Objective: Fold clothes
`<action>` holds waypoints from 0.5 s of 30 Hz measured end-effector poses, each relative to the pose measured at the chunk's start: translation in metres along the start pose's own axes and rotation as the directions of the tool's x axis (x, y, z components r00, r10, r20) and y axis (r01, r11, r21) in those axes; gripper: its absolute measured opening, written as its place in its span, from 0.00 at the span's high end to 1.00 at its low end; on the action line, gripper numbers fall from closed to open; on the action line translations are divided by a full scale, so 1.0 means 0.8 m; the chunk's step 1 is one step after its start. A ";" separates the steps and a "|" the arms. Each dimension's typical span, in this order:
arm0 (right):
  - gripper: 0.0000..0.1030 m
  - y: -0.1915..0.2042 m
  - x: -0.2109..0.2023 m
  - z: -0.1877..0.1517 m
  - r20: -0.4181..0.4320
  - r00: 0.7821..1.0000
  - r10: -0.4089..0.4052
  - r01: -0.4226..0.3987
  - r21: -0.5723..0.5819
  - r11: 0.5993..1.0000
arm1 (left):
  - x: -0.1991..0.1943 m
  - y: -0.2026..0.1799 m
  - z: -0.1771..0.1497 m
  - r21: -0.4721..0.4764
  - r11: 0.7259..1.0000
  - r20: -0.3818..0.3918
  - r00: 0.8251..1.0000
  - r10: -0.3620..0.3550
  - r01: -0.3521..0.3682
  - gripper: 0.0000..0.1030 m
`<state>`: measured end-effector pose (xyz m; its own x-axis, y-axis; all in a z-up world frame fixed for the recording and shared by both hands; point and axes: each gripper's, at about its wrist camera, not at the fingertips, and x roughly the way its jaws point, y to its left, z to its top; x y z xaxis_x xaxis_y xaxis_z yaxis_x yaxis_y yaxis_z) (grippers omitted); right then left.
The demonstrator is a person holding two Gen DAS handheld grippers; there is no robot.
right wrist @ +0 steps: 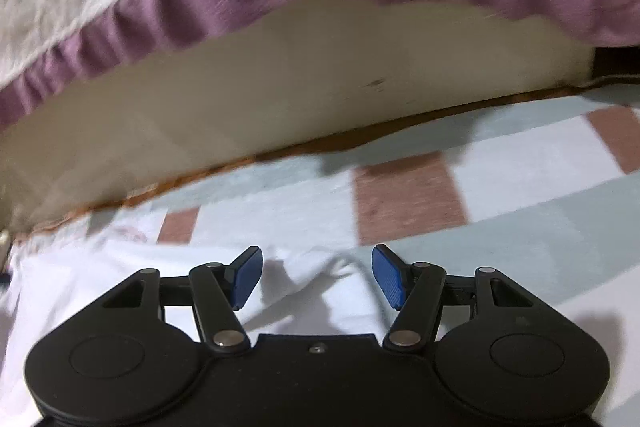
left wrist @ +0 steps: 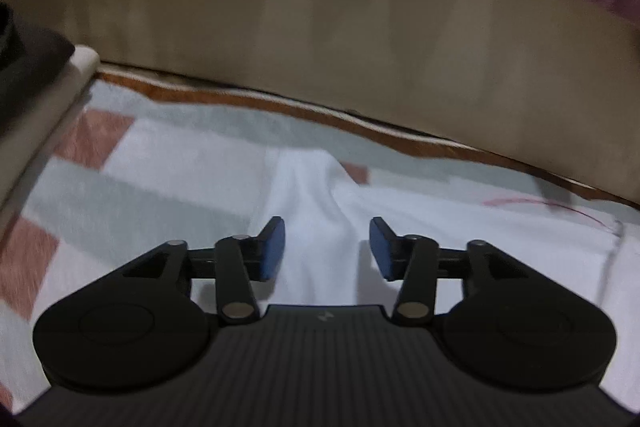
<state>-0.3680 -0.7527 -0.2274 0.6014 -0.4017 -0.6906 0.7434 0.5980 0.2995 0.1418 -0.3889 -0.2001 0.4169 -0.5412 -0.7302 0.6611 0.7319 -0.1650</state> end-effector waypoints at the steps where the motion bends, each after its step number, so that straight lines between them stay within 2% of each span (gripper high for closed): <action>1: 0.35 0.008 0.003 0.000 -0.007 1.000 -0.025 0.025 -0.042 0.999 | 0.005 0.001 0.002 -0.009 1.000 0.004 1.000 0.011 -0.011 0.50; 2: 0.35 0.015 0.006 0.000 -0.014 0.999 -0.050 0.049 -0.085 0.995 | 0.009 0.004 0.002 -0.025 1.000 0.008 1.000 0.014 -0.014 0.49; 4: 0.35 0.025 0.007 0.000 -0.024 0.995 -0.094 0.090 -0.143 0.986 | 0.018 0.009 0.002 -0.044 0.999 0.008 1.000 0.014 -0.013 0.40; 5: 0.34 0.026 0.007 -0.001 -0.023 0.994 -0.107 0.102 -0.158 0.982 | 0.020 0.008 0.000 -0.027 1.000 0.013 1.000 0.010 -0.010 0.38; 6: 0.29 0.025 0.009 -0.001 -0.026 0.992 -0.121 0.115 -0.168 0.979 | 0.022 0.006 -0.001 -0.001 1.000 0.022 1.000 0.007 -0.007 0.34; 10: 0.20 0.018 0.011 -0.002 -0.016 0.989 -0.148 0.143 -0.167 0.975 | 0.024 -0.012 -0.012 0.104 0.994 0.040 0.999 0.013 -0.017 0.34; 12: 0.16 0.017 0.010 -0.006 0.006 0.993 -0.118 0.117 -0.139 0.983 | 0.020 -0.019 -0.018 0.152 0.988 0.045 0.999 -0.008 0.001 0.38; 13: 0.17 0.016 0.009 -0.008 0.018 0.995 -0.102 0.103 -0.125 0.987 | 0.018 -0.022 -0.021 0.178 0.984 0.046 0.999 -0.019 0.010 0.50; 14: 0.18 0.018 0.009 -0.011 0.031 0.998 -0.050 0.054 -0.128 0.990 | 0.015 -0.025 -0.024 0.187 0.982 0.046 0.999 -0.026 0.017 0.59; 15: 0.29 0.024 0.011 -0.015 0.043 0.999 -0.007 0.014 -0.156 0.988 | 0.010 -0.026 -0.026 0.184 0.983 0.045 0.999 -0.031 0.022 0.85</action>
<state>-0.3521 -0.7366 -0.2353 0.6082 -0.4358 -0.6635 0.6968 0.6935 0.1832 0.1183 -0.3998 -0.2159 0.4236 -0.5819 -0.6942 0.7737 0.6310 -0.0568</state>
